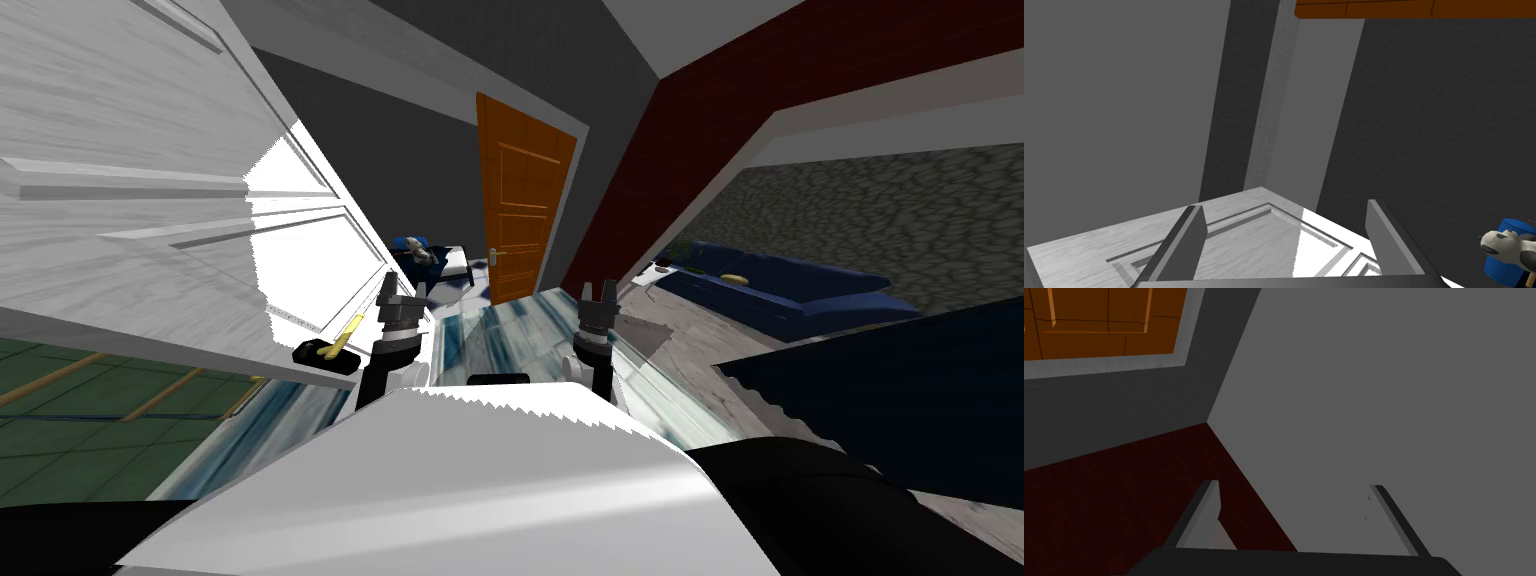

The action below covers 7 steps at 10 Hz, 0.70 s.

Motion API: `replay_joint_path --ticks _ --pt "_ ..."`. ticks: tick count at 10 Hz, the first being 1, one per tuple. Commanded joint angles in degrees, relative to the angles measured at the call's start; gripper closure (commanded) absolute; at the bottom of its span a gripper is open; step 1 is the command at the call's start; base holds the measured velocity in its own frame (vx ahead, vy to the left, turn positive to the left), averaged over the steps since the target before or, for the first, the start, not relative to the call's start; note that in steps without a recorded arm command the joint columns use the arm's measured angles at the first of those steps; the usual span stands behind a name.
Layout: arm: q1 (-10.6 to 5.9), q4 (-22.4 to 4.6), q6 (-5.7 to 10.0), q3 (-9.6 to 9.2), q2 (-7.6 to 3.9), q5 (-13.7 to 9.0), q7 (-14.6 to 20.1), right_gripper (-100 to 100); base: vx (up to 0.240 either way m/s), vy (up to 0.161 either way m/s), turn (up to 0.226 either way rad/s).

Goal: Pull the door open

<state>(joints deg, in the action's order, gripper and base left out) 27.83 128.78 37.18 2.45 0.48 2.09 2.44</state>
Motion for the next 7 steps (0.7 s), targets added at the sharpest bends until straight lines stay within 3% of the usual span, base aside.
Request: replay_joint_path --ticks 1,7 --pt "-0.86 -1.62 -0.42 -0.06 -0.59 -0.08 0.29 -100 0.085 0.009 0.068" --pt "-4.56 -8.52 -2.20 -0.31 -2.76 -0.45 1.51 -100 0.148 0.015 0.069"
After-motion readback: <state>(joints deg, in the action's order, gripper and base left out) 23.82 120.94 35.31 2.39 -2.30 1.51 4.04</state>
